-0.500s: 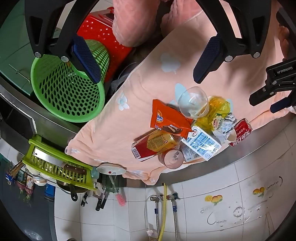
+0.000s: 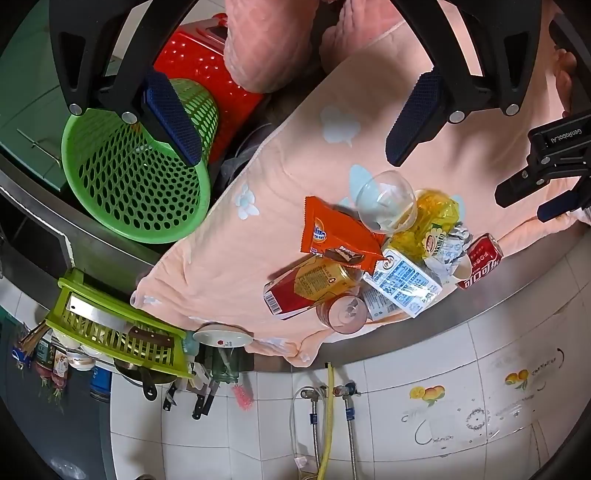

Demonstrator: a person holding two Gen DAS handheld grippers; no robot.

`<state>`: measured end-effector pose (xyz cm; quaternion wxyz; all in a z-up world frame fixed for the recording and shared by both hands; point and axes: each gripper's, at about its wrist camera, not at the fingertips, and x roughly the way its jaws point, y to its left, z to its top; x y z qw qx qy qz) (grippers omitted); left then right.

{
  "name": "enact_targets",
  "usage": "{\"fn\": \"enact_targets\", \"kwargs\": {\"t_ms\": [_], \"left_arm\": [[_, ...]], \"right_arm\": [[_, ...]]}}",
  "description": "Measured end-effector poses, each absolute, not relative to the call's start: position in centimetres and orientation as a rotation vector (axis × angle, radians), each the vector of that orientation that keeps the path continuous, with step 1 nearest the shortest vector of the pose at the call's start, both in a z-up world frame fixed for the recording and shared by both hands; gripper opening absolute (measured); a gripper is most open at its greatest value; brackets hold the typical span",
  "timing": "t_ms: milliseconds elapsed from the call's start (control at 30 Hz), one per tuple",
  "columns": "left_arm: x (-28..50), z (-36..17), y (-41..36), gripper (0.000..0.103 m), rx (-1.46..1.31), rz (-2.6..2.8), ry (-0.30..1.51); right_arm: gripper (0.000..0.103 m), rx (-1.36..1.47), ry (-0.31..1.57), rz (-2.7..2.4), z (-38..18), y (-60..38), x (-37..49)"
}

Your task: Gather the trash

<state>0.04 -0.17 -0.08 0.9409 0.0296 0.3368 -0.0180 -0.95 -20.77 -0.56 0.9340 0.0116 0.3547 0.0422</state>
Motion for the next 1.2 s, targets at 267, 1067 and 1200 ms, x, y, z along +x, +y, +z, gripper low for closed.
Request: {"fn": "enact_targets", "kwargs": {"t_ms": [267,1067,1200], "left_arm": [[0.1,0.2,0.3,0.098,0.051,-0.017,0.686],[0.1,0.3,0.4,0.098,0.052,-0.008,0.674],[0.2,0.2,0.5,0.098,0.05,-0.006,0.676]], "right_arm": [[0.097,0.024,0.725,0.093,-0.6,-20.6,-1.2],[0.097,0.011,0.728,0.111,-0.7,-19.4,-0.8],[0.097,0.014,0.731,0.109,-0.7,-19.4,-0.7]]}}
